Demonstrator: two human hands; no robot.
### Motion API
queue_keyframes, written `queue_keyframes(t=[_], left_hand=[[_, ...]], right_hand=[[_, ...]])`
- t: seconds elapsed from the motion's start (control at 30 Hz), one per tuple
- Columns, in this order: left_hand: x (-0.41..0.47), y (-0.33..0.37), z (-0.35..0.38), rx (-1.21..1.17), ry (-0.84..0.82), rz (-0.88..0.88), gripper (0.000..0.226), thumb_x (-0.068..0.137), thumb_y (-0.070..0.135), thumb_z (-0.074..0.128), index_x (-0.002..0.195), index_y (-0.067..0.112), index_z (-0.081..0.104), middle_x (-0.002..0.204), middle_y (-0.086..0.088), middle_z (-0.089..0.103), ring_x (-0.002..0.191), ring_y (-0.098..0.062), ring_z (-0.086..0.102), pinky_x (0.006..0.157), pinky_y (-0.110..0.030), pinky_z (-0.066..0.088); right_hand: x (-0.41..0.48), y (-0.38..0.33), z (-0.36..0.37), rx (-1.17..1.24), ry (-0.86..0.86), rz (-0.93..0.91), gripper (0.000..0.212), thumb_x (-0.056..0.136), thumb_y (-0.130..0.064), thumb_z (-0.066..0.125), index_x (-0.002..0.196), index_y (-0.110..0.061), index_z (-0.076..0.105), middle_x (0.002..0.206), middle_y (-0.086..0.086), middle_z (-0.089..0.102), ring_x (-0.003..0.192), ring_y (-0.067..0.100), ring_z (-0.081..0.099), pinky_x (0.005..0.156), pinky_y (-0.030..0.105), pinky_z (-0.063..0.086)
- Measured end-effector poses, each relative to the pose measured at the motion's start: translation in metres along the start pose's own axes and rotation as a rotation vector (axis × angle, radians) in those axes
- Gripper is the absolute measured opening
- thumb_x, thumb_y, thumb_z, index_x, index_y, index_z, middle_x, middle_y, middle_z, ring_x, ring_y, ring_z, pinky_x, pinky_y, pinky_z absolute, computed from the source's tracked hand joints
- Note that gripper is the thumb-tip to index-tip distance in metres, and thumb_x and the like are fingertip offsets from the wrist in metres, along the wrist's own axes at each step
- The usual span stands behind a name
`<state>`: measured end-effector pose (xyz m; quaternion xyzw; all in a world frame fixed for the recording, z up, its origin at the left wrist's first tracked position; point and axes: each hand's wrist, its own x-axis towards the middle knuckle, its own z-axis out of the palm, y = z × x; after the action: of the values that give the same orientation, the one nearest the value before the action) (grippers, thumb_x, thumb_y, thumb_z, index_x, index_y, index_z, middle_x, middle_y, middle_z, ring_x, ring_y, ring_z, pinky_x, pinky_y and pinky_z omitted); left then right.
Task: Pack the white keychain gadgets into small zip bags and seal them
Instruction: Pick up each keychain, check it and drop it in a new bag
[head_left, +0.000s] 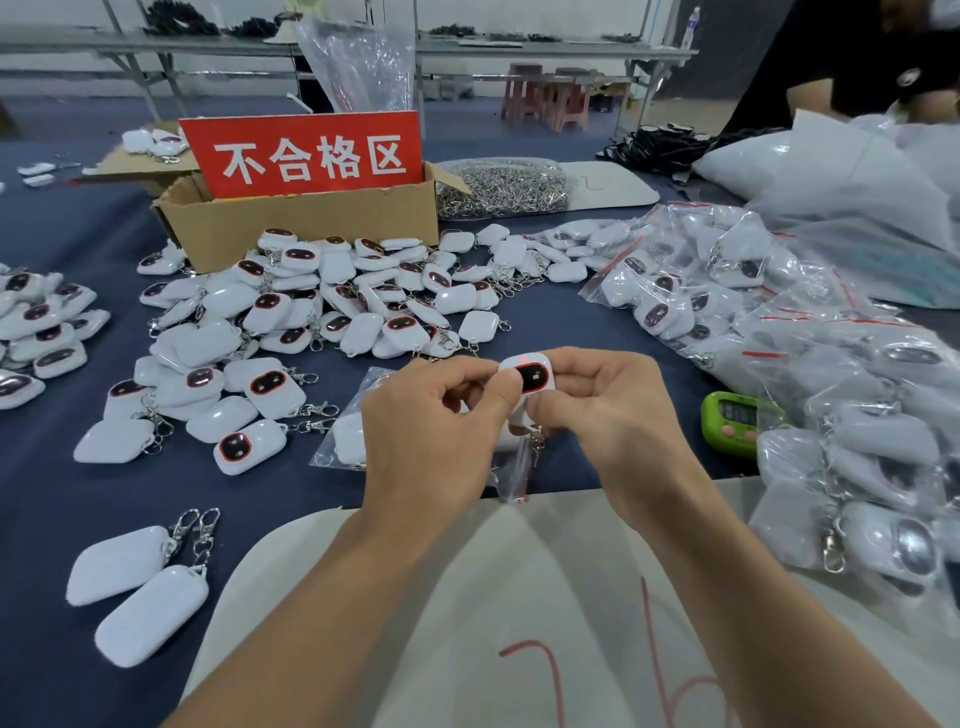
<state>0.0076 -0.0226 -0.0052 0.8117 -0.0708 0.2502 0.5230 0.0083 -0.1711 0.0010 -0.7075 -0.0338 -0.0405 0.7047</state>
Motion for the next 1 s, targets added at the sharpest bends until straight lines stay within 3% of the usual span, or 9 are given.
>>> queue_keyframes(t=[0.1,0.17,0.23,0.33,0.4,0.47,0.73,0.9,1.0], left_hand=[[0.001,-0.002,-0.001,0.020,-0.001,0.010,0.007,0.085,0.041,0.079,0.092,0.040,0.078,0.077,0.022,0.069,0.082,-0.004,0.062,0.072,-0.017,0.045],[0.001,-0.003,-0.001,0.072,-0.035,0.069,0.036,0.086,0.030,0.079,0.120,0.040,0.072,0.093,0.025,0.070,0.094,-0.001,0.059,0.082,-0.010,0.042],[0.002,-0.001,0.000,0.123,-0.076,0.174,0.049,0.086,0.021,0.076,0.131,0.037,0.066,0.103,0.023,0.069,0.100,0.001,0.057,0.089,-0.009,0.039],[0.002,-0.002,0.001,0.280,-0.002,0.343,0.027,0.081,0.023,0.077,0.107,0.028,0.077,0.097,0.016,0.073,0.095,-0.008,0.061,0.091,-0.024,0.039],[0.001,-0.005,0.001,0.363,0.077,0.370,0.013,0.079,0.030,0.078,0.092,0.029,0.078,0.090,0.015,0.075,0.088,-0.011,0.063,0.087,-0.027,0.034],[0.000,-0.008,0.000,0.367,0.116,0.328,0.011,0.077,0.032,0.080,0.088,0.032,0.078,0.084,0.016,0.075,0.084,-0.009,0.065,0.088,-0.024,0.029],[0.002,-0.010,0.000,0.305,0.087,0.282,0.020,0.073,0.025,0.083,0.091,0.032,0.079,0.085,0.018,0.074,0.084,-0.002,0.058,0.088,-0.024,0.029],[0.001,-0.010,-0.002,0.192,-0.050,0.289,0.060,0.075,0.007,0.080,0.130,0.028,0.069,0.120,0.011,0.070,0.114,-0.005,0.055,0.103,-0.021,0.039],[0.002,-0.010,0.001,0.161,-0.066,0.330,0.036,0.087,0.022,0.076,0.123,0.026,0.074,0.116,0.015,0.071,0.110,0.002,0.056,0.100,-0.019,0.039]], right_hand=[[0.001,-0.001,-0.002,-0.044,-0.012,-0.024,0.031,0.073,-0.006,0.067,0.097,-0.017,0.082,0.082,0.015,0.079,0.082,0.040,0.076,0.087,0.053,0.060],[0.000,0.000,-0.001,-0.156,0.021,-0.082,0.029,0.078,-0.012,0.069,0.101,-0.027,0.080,0.080,0.010,0.079,0.078,0.034,0.075,0.087,0.049,0.062],[-0.001,0.004,0.000,-0.378,0.073,-0.188,0.041,0.083,-0.010,0.070,0.113,-0.037,0.072,0.079,0.004,0.078,0.074,0.033,0.070,0.081,0.048,0.061],[-0.002,0.006,-0.001,-0.539,0.173,-0.317,0.056,0.082,-0.005,0.073,0.128,-0.037,0.067,0.085,-0.021,0.077,0.075,0.010,0.070,0.078,0.021,0.055],[-0.002,0.003,-0.003,-0.510,0.233,-0.323,0.050,0.081,-0.006,0.079,0.119,-0.037,0.072,0.086,-0.028,0.075,0.084,0.001,0.069,0.076,0.006,0.047],[-0.002,0.002,-0.005,-0.475,0.258,-0.321,0.043,0.079,-0.007,0.081,0.109,-0.038,0.075,0.085,-0.027,0.076,0.088,-0.003,0.070,0.075,0.002,0.043],[-0.001,0.003,-0.005,-0.435,0.268,-0.314,0.038,0.078,-0.006,0.083,0.100,-0.036,0.078,0.082,-0.020,0.077,0.088,-0.001,0.073,0.073,0.006,0.047],[0.002,-0.002,-0.006,-0.021,0.183,-0.123,0.028,0.076,-0.008,0.075,0.099,-0.023,0.080,0.074,0.001,0.078,0.063,0.012,0.067,0.063,0.021,0.052],[0.003,-0.005,-0.011,0.097,0.094,0.000,0.019,0.081,-0.011,0.071,0.098,-0.011,0.081,0.071,0.014,0.071,0.054,0.016,0.053,0.055,0.022,0.046]])
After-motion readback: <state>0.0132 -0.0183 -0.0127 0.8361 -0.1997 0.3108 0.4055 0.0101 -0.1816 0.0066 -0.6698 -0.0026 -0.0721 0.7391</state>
